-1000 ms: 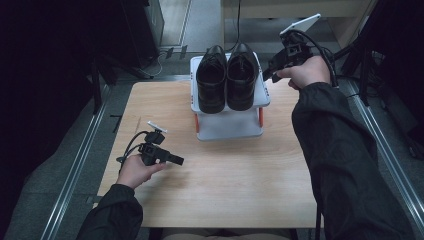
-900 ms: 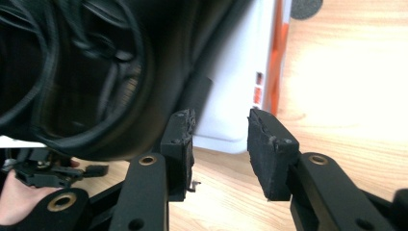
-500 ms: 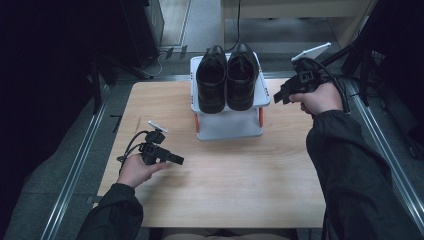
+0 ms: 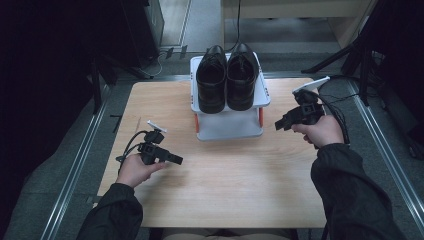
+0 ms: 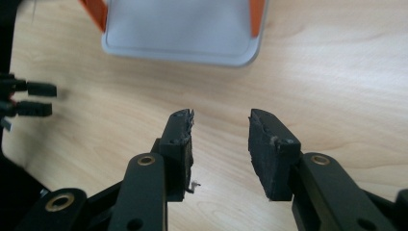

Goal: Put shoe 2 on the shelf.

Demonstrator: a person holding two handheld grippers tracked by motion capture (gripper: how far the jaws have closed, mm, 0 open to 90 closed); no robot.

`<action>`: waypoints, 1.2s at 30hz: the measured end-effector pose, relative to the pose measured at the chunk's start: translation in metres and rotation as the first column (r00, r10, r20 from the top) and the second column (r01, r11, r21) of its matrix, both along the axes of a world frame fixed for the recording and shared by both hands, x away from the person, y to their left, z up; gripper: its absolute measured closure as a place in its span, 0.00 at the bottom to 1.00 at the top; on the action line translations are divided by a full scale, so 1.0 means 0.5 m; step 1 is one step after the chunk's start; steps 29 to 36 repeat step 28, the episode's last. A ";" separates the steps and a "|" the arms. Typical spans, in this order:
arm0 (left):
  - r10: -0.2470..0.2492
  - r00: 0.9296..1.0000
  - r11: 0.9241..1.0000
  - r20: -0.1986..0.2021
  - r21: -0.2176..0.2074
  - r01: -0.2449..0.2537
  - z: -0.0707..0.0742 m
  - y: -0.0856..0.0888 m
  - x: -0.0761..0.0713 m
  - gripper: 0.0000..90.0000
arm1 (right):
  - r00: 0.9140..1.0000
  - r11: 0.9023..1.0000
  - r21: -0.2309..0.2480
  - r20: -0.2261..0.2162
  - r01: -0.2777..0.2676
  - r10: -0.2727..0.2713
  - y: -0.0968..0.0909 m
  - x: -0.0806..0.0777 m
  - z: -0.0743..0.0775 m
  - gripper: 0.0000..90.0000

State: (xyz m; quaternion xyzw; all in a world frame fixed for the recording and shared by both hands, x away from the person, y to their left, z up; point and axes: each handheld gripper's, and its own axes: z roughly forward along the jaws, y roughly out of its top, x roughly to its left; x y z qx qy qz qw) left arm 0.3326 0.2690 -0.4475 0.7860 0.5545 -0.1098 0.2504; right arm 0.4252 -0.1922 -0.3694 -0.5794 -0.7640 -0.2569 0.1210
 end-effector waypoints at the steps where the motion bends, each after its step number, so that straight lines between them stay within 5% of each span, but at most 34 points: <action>1: -0.002 1.000 1.000 0.005 0.004 0.002 0.001 0.001 0.001 0.48 | 1.000 1.000 0.004 -0.001 -0.003 0.003 0.000 -0.005 -0.009 0.68; 13: 0.006 1.000 1.000 0.003 0.022 -0.006 -0.004 -0.001 0.004 0.45 | 0.998 0.998 0.034 0.007 -0.062 0.061 -0.008 -0.059 -0.119 0.67; 19: 0.004 1.000 1.000 0.017 0.031 -0.005 -0.006 -0.009 0.005 0.44 | 0.996 0.996 0.038 0.027 -0.084 0.083 -0.009 -0.074 -0.150 0.66; 24: -0.041 0.998 0.998 0.056 0.050 0.038 -0.009 -0.025 0.003 0.41 | 0.993 0.993 0.046 0.062 -0.108 0.105 -0.004 -0.082 -0.165 0.57; 28: -0.061 0.996 0.997 0.058 0.046 0.058 -0.014 -0.042 0.003 0.38 | 0.983 0.990 0.044 0.132 -0.138 0.131 -0.001 -0.089 -0.167 0.52; 36: -0.061 0.996 0.997 0.058 0.046 0.058 -0.014 -0.042 0.003 0.38 | 0.983 0.990 0.044 0.132 -0.138 0.131 -0.001 -0.089 -0.167 0.52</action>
